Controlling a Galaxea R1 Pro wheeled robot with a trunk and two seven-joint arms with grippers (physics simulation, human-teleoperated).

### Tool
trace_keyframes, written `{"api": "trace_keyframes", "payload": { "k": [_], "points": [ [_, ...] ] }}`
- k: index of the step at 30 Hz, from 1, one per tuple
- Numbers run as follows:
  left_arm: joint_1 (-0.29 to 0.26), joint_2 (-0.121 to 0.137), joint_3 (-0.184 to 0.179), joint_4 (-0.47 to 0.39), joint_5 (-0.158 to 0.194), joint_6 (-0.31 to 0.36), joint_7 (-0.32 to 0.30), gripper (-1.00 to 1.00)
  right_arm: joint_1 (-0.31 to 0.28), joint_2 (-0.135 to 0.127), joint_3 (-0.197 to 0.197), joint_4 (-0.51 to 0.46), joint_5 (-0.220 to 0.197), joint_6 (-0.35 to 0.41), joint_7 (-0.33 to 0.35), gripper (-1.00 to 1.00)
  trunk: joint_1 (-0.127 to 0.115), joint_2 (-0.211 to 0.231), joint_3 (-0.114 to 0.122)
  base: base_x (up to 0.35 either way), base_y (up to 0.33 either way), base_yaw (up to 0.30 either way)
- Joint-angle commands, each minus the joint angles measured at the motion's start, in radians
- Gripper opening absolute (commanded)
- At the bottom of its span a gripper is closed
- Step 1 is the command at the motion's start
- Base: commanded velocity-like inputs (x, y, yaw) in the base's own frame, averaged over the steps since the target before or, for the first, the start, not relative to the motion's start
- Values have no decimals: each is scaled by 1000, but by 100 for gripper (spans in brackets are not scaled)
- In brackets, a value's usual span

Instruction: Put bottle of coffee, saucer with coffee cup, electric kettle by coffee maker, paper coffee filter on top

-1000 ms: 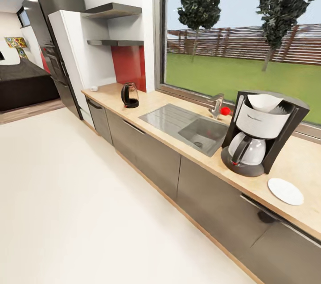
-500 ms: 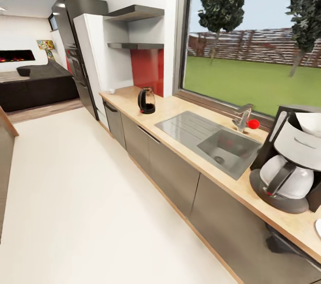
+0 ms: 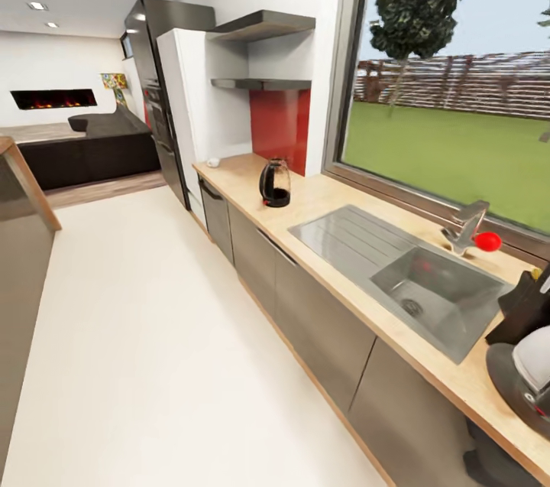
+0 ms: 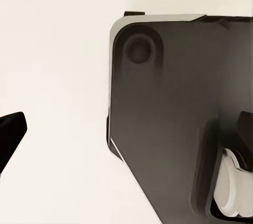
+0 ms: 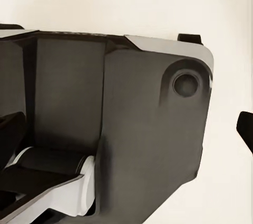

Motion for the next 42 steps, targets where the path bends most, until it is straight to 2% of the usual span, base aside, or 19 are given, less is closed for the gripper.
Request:
{"api": "trace_keyframes", "payload": {
  "k": [1, 8, 25, 42],
  "points": [
    [-1, 0, -9, 1, 8, -4, 4, 100, 0, 0, -9, -3, 9, 6, 5, 100, 1, -2, -1, 331, 0, 22],
    [-1, 0, -9, 1, 8, -4, 4, 100, 0, 0, -10, -3, 8, 6, 4, 100, 1, -2, 6, 330, 0, 56],
    [-1, 0, -9, 1, 8, -3, 4, 100, 0, 3, -10, -3, 8, 6, 1, 100, 1, -2, 23, 330, 5, 224],
    [-1, 1, -9, 1, 11, -3, 4, 100, 0, 3, -9, -3, 9, 6, 1, 100, 1, -2, 38, 259, 212, 246]
  ]
}}
